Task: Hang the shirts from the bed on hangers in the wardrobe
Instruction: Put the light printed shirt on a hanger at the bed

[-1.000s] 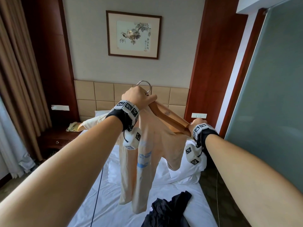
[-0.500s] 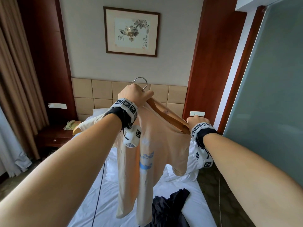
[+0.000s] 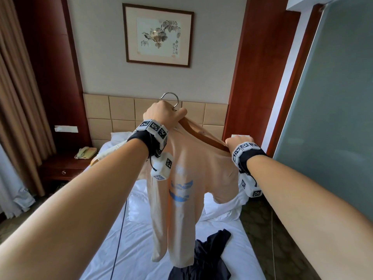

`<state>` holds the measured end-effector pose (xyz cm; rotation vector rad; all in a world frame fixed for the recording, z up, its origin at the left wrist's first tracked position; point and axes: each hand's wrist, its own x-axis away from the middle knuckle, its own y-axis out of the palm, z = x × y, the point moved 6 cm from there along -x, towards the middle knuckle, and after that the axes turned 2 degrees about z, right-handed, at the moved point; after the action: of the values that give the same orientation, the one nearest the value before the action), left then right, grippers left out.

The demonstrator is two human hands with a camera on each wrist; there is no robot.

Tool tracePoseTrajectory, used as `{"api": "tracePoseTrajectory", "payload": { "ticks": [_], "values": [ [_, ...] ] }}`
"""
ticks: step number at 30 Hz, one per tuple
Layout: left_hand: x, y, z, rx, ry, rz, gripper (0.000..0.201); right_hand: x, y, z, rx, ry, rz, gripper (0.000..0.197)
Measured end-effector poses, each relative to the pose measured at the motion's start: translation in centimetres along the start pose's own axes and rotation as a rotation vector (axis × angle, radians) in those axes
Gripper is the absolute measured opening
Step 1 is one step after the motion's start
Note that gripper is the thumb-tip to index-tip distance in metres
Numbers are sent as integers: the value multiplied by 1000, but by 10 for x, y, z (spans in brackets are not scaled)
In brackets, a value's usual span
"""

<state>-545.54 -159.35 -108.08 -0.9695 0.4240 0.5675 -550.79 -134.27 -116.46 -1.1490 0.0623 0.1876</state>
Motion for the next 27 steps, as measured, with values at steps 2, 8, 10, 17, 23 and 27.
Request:
{"api": "tracePoseTrajectory", "payload": {
  "ticks": [2,8,10,17,23,27],
  "values": [
    [-1,0,1,-16,9,1,44,-4,1,0,-164,49,-20,26],
    [2,4,-2,-10,29,-3,43,-7,-4,-1,-701,179,30,24],
    [4,6,-3,27,16,-19,43,-5,-5,-5,-858,186,31,27],
    [16,26,-6,209,-35,-99,46,17,-6,-23,-1153,212,66,40],
    [36,48,1,325,-65,-147,45,47,-2,-26,-1082,55,117,43],
    [54,58,15,380,-71,-168,51,70,4,-17,-1033,-86,155,40]
  ]
}}
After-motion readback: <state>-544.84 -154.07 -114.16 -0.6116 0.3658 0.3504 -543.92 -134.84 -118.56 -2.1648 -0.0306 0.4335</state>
